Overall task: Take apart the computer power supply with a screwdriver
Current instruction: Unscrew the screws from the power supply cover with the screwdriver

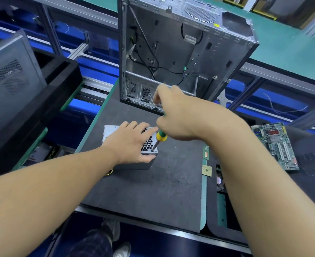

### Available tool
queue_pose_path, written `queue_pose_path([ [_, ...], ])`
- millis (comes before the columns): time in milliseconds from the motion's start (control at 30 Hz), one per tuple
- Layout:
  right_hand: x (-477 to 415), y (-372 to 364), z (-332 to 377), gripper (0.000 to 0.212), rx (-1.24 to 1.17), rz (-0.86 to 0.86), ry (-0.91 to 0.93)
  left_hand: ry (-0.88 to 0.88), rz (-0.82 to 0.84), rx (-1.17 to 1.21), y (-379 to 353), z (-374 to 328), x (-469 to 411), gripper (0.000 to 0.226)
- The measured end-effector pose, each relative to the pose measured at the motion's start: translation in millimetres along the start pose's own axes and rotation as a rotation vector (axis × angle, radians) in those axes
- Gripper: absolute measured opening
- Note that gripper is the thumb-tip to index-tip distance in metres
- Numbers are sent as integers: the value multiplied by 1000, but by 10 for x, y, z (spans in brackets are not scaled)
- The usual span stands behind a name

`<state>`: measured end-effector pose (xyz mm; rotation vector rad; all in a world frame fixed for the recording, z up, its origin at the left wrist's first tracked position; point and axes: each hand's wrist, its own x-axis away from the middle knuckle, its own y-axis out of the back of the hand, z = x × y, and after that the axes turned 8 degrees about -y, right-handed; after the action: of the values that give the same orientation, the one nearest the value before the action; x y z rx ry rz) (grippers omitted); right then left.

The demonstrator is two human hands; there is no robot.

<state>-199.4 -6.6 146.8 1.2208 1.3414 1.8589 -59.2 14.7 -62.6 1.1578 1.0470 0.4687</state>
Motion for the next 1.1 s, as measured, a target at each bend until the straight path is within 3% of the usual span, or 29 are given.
queue_pose_path([
  [133, -22, 14, -7, 32, 10, -9, -43, 7, 40, -18, -5, -1, 6, 64],
  [300, -74, -75, 41, 15, 95, -150, -18, 10, 19, -12, -24, 15, 12, 66],
  [433, -55, 30, 20, 34, 85, 32, 9, 10, 9, -1, -25, 22, 4, 62],
  [533, -60, 77, 0, 35, 103, 88, 25, 18, 47, -12, -23, 26, 3, 63],
  [667, -131, 23, 9, 28, 114, -41, -75, 41, 96, -29, -36, 25, 9, 67],
  [733, -167, -6, -4, 16, 215, -149, -24, 46, 87, -28, -31, 27, 5, 67],
  [767, -172, -5, -8, 11, 234, -152, 11, 43, 72, -24, -24, 27, 2, 65],
  [933, -104, 95, 8, 30, 105, 107, 101, 30, 16, 1, -25, 22, -3, 59],
  [1000, -117, 76, 10, 22, 117, 95, 60, 27, 8, -4, -27, 22, -5, 60],
  [1100, -161, 38, 14, 26, 140, -23, -10, 27, 23, -17, -29, 22, -6, 67],
])
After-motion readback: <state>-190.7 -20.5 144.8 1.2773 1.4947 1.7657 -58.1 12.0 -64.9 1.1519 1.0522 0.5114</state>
